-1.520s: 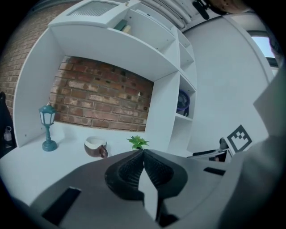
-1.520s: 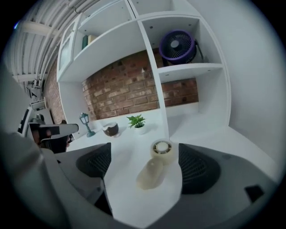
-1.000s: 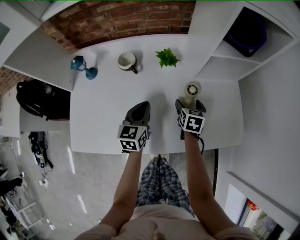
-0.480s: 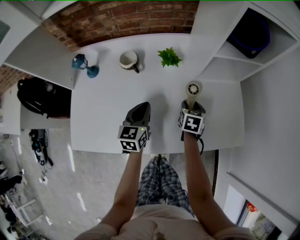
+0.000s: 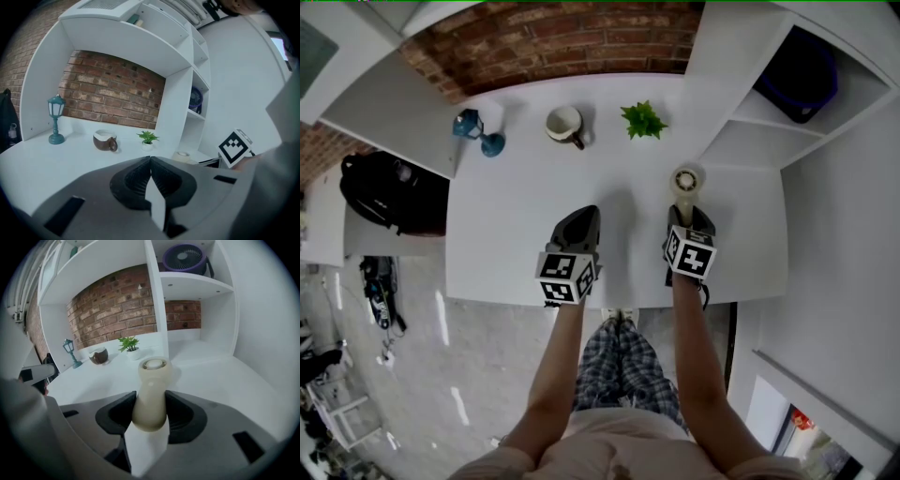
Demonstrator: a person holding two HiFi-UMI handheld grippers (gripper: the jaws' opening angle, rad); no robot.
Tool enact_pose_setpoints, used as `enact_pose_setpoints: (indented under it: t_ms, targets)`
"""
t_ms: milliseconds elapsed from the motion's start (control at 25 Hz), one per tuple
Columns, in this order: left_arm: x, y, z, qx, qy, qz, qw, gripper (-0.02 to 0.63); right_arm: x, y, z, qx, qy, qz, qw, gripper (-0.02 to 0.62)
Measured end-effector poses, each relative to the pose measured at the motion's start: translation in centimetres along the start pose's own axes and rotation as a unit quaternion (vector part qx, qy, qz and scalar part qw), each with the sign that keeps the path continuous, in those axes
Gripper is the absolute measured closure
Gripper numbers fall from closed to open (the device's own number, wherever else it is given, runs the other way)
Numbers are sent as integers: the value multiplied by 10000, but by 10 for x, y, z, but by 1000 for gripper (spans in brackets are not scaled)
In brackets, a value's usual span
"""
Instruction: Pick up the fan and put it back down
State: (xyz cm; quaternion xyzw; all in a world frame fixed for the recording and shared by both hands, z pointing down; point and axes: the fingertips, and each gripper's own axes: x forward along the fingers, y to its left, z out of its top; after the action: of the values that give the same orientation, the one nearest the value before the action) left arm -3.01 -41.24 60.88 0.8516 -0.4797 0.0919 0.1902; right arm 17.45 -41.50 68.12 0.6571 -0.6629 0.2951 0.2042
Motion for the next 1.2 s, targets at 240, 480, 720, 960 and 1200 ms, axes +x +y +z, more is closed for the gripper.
enact_pose_setpoints:
  t_ms: [240, 480, 720, 960, 1200]
  targets:
    - [-19, -5, 31, 120, -248, 20, 9996, 578, -45, 9, 31, -90, -731, 317, 9968, 390]
    - [-53, -10, 73, 282, -602, 92, 9977, 578, -113, 17, 74, -192, -1657, 521, 9846, 390]
    - [-92, -12, 114, 447, -987, 204, 9939, 578, -188, 20, 116, -183, -2566, 591, 9645, 390]
    - [-119, -15, 135, 591, -1250, 253, 9901, 578, -242, 25, 130, -231, -3136, 612, 9473, 390]
    - [-129, -14, 136, 574, -1282, 301, 9896, 578, -247, 26, 132, -243, -3144, 643, 9468, 390]
